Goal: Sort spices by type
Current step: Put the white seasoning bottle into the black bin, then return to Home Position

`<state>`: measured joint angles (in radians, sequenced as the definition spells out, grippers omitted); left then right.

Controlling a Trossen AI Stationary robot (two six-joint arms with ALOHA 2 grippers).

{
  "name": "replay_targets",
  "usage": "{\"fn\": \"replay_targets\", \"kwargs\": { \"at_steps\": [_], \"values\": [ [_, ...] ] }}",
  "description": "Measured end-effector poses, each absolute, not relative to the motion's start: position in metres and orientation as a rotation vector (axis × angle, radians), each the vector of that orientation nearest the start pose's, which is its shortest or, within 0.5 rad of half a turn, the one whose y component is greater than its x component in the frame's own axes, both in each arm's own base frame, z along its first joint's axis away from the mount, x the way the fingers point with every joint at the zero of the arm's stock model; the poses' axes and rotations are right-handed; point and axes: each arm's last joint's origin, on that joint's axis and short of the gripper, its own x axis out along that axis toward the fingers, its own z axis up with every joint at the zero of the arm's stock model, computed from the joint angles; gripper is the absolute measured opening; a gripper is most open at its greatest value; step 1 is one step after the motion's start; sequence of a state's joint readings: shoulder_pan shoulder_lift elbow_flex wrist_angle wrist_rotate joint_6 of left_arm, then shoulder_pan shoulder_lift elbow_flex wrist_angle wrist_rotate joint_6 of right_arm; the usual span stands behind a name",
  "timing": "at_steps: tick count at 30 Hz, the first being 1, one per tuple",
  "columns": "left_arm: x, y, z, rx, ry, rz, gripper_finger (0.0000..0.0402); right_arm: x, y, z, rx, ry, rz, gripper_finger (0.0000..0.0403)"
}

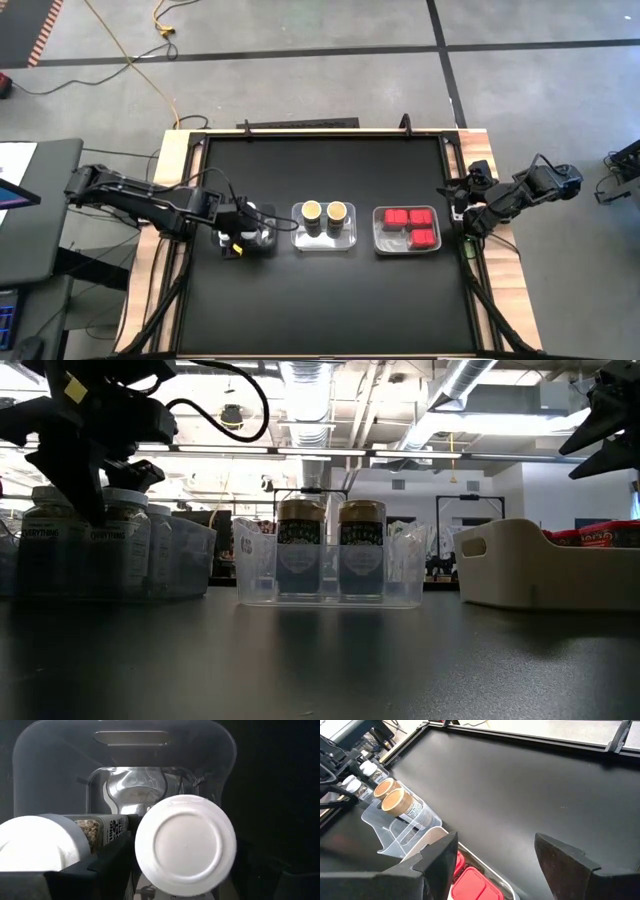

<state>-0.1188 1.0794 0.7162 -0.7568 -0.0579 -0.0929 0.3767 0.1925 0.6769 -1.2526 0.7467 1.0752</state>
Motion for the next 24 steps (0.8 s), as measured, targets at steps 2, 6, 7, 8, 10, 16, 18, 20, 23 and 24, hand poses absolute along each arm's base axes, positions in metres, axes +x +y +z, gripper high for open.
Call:
{"fn": "replay_targets", "kwargs": {
  "at_steps": [2, 6, 7, 8, 10, 16, 18, 20, 23, 24],
  "values": [
    [0.188, -0.021, 0.223, 0.015, 1.113, -0.002, 0.0281, 0.020, -0.013, 0.259, 0.614, 0.385, -0.643, 0.0292],
    [0.190, -0.021, 0.235, 0.013, 1.097, -0.003, 0.0281, 0.020, -0.013, 0.259, 0.614, 0.385, -0.643, 0.0292],
    [0.191, -0.021, 0.239, 0.013, 1.088, -0.004, 0.0281, 0.020, -0.013, 0.259, 0.614, 0.385, -0.643, 0.0292],
    [0.192, -0.021, 0.242, 0.011, 1.078, -0.005, 0.0281, 0.020, -0.013, 0.259, 0.614, 0.385, -0.643, 0.0292],
    [0.193, -0.021, 0.247, 0.009, 1.061, -0.005, 0.0282, 0.020, -0.013, 0.259, 0.614, 0.385, -0.643, 0.0292],
    [0.193, -0.021, 0.266, 0.009, 1.059, -0.005, 0.0282, 0.020, -0.013, 0.259, 0.614, 0.385, -0.643, 0.0292],
    [0.193, -0.021, 0.275, 0.009, 1.051, -0.006, 0.0282, 0.020, -0.013, 0.259, 0.614, 0.385, -0.643, 0.0292],
    [0.194, -0.022, 0.283, 0.006, 1.029, -0.007, 0.0282, 0.020, -0.013, 0.259, 0.614, 0.385, -0.643, 0.0292],
    [0.196, -0.022, 0.295, 0.002, 0.989, -0.009, 0.0282, 0.020, -0.013, 0.259, 0.614, 0.385, -0.642, 0.0292],
    [0.197, -0.022, 0.299, 0.000, 0.975, -0.010, 0.0282, 0.020, -0.013, 0.259, 0.615, 0.384, -0.642, 0.0292]
  ]
}}
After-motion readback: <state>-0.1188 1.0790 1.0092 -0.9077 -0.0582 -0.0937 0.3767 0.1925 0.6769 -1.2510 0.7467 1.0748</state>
